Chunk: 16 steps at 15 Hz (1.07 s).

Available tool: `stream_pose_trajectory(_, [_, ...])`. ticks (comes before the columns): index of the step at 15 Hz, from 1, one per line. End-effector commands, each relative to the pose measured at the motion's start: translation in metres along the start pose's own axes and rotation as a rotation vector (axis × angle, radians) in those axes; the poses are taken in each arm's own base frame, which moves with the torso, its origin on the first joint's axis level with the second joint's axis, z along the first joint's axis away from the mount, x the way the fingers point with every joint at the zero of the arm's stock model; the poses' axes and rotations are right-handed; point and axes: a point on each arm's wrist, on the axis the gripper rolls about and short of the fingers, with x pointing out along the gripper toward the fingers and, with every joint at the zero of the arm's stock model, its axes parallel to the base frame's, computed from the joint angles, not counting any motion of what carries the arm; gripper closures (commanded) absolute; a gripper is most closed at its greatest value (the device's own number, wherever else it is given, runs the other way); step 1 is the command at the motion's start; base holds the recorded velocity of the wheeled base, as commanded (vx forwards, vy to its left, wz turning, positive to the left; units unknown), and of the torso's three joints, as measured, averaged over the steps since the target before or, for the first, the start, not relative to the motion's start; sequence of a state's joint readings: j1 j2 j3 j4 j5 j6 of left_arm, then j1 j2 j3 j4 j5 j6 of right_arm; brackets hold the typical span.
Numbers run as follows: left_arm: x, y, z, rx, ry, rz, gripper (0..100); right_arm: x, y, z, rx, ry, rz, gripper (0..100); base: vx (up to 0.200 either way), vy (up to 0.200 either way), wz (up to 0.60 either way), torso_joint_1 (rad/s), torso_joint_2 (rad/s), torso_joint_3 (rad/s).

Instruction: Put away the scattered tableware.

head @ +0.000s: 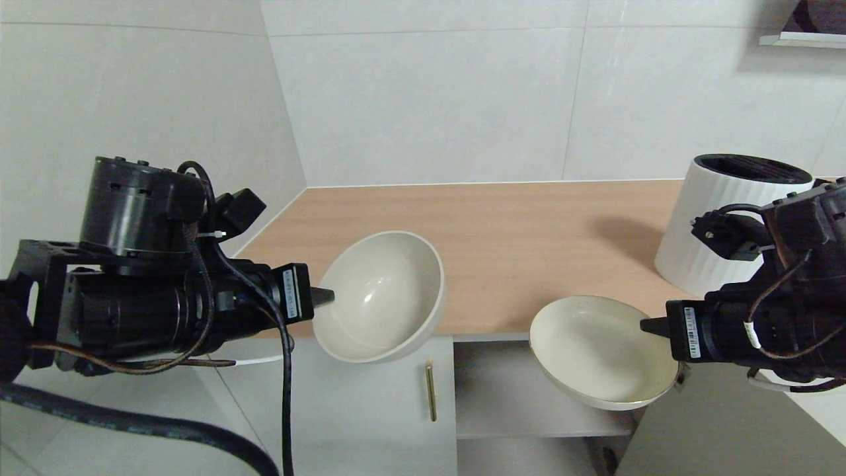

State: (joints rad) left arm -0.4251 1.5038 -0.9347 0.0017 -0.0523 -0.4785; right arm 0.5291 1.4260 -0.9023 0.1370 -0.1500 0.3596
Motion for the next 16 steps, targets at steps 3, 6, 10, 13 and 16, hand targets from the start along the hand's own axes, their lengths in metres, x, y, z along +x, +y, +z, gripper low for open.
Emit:
stream_pose_trajectory(3, [0.004,0.000,-0.002,0.002,0.014,0.002,100,0.003,0.000,-0.001,-0.002,0.005,-0.005,100,0.000,0.000,0.00,0.000,0.00,0.000])
stream_pose_trajectory(6, [0.004,-0.001,-0.002,0.005,0.017,0.000,100,0.006,0.000,-0.001,-0.002,0.014,-0.008,100,0.000,0.000,0.00,0.000,0.00,0.000])
stream_pose_trajectory(10, [0.009,0.001,-0.004,0.002,0.033,0.007,100,0.012,0.000,-0.002,-0.004,0.029,-0.019,100,0.000,0.000,0.00,0.000,0.00,0.000])
stream_pose_trajectory(13, [0.010,0.001,-0.005,0.002,0.035,0.008,100,0.013,-0.002,-0.002,-0.001,0.031,-0.026,100,0.000,0.000,0.00,0.000,0.00,0.000])
stream_pose_trajectory(16, [0.010,0.001,-0.005,0.002,0.035,0.008,100,0.014,-0.002,-0.002,0.000,0.033,-0.029,100,0.000,0.000,0.00,-0.041,0.10,0.060])
